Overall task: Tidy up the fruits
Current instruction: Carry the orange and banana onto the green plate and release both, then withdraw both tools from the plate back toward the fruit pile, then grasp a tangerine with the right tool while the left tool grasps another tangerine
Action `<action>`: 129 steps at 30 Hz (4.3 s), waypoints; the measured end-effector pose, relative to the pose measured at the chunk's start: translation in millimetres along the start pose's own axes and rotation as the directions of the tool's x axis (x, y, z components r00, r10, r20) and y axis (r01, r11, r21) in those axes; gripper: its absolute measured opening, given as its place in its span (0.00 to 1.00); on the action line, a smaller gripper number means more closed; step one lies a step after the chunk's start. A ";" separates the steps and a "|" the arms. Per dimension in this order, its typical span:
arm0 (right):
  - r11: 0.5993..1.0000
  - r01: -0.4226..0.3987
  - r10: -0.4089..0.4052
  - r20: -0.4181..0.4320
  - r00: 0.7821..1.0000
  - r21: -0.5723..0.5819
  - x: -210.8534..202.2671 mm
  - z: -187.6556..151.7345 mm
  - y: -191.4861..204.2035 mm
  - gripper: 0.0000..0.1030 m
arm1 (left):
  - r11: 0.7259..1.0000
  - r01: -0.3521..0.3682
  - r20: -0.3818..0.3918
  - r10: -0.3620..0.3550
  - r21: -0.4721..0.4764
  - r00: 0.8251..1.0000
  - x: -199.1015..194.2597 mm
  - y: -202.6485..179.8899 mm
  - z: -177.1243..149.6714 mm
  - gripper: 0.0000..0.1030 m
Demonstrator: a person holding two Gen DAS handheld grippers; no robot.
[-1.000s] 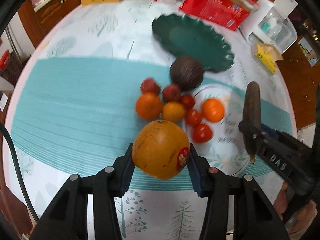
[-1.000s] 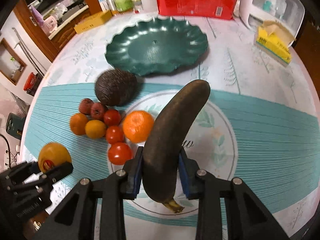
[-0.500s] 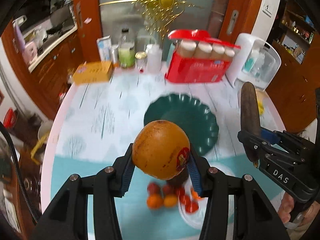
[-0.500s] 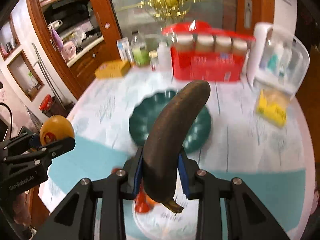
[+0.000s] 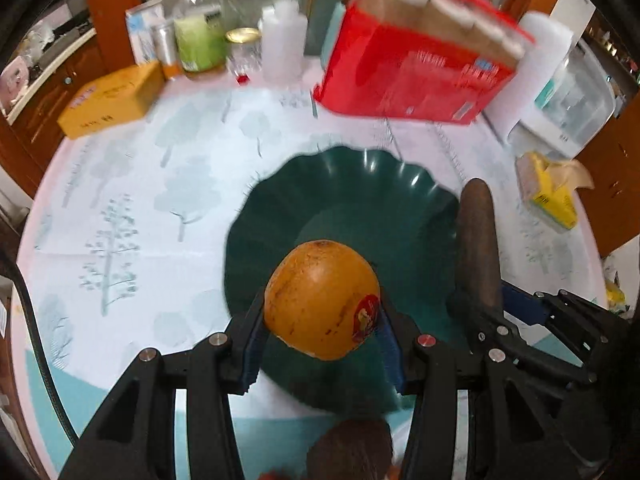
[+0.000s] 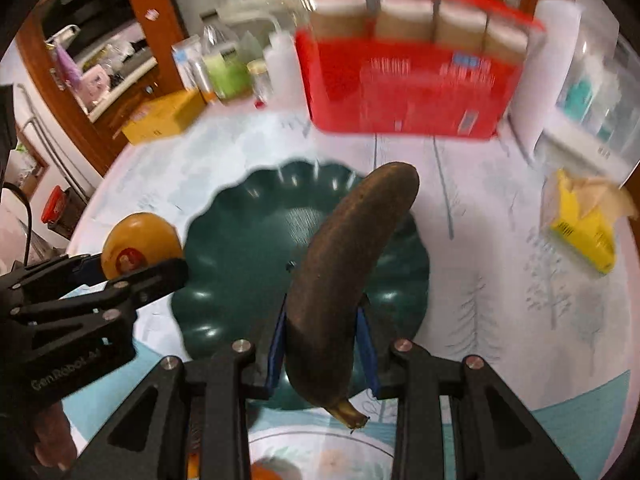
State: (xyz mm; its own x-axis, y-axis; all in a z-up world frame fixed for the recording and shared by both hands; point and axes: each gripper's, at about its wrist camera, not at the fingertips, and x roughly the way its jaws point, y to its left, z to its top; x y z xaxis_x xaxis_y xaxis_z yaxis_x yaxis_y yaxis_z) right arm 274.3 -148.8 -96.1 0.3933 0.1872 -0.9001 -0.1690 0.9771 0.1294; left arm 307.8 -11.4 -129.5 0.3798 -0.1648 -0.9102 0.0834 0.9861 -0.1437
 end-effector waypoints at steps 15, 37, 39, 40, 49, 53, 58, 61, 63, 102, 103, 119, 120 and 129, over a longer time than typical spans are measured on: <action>0.999 0.014 -0.017 -0.054 0.998 -0.050 41.1 -9.3 -2.7 0.33 | 0.994 -0.079 -0.073 0.084 0.070 0.994 48.4 0.1 0.1 0.71; 1.000 -0.001 0.004 0.091 0.996 -0.027 -47.0 -18.6 -0.2 0.47 | 0.997 -0.078 0.098 0.076 0.020 0.992 -67.4 2.6 -14.1 0.99; 1.000 -0.003 0.005 0.104 0.995 -0.027 -60.2 -21.0 1.0 0.47 | 0.997 -0.079 0.117 0.076 0.020 0.990 -82.8 1.6 -19.1 0.99; 1.000 -0.003 0.006 0.111 0.994 -0.028 -66.5 -21.9 1.9 0.47 | 0.997 -0.075 0.127 0.072 0.020 0.989 -90.9 0.5 -21.2 0.99; 1.000 -0.015 0.018 0.165 0.986 -0.020 -132.3 -32.0 8.0 0.47 | 0.993 -0.116 0.190 0.113 0.005 0.975 -165.2 -6.4 -40.0 0.99; 0.999 -0.025 0.031 0.192 0.981 -0.036 -162.0 -41.3 14.7 0.47 | 0.992 -0.126 0.240 0.126 -0.015 0.963 -200.8 -6.9 -52.5 0.99; 0.996 -0.017 0.036 0.227 0.973 -0.086 -195.9 -58.0 26.9 0.47 | 0.990 -0.133 0.294 0.141 -0.049 0.945 -238.6 -9.6 -72.4 0.99; 0.995 -0.033 0.056 0.238 0.970 -0.098 -209.1 -68.6 29.5 0.47 | 0.992 -0.117 0.305 0.127 -0.051 0.944 -254.5 -12.9 -85.7 0.99; 0.994 -0.046 0.070 0.241 0.968 -0.102 -215.5 -76.2 30.5 0.47 | 0.992 -0.116 0.309 0.125 -0.045 0.943 -262.2 -16.0 -95.7 0.99; 0.995 -0.091 0.087 -0.118 0.989 -0.031 -65.6 -157.8 23.7 0.47 | 0.986 -0.066 -0.105 0.050 -0.153 0.993 -68.1 53.1 -195.8 0.96; 0.995 -0.095 0.091 -0.125 0.988 -0.027 -61.4 -157.4 23.8 0.47 | 0.984 -0.054 -0.113 0.035 -0.167 0.993 -63.7 56.1 -195.9 0.94; 0.982 -0.186 0.185 -0.207 0.961 0.014 -14.9 -152.9 31.7 0.47 | 0.973 0.107 -0.107 -0.131 -0.206 0.986 -39.3 54.6 -185.6 0.56; 0.981 -0.194 0.193 -0.211 0.958 0.020 -13.8 -153.1 31.3 0.46 | 0.971 0.115 -0.106 -0.139 -0.208 0.985 -39.2 53.8 -185.4 0.55; 0.977 -0.209 0.211 -0.203 0.956 0.031 -14.7 -155.0 28.2 0.42 | 0.968 0.150 -0.114 -0.176 -0.203 0.978 -40.7 55.9 -186.3 0.36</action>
State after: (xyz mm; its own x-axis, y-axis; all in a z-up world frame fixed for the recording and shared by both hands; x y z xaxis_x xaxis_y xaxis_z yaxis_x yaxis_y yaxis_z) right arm 123.6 -139.8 -143.8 0.1573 0.3643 -0.9179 -0.2195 0.9191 0.3272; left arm 125.3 54.3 -172.8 0.2513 -0.3322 -0.9091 -0.0490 0.9337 -0.3547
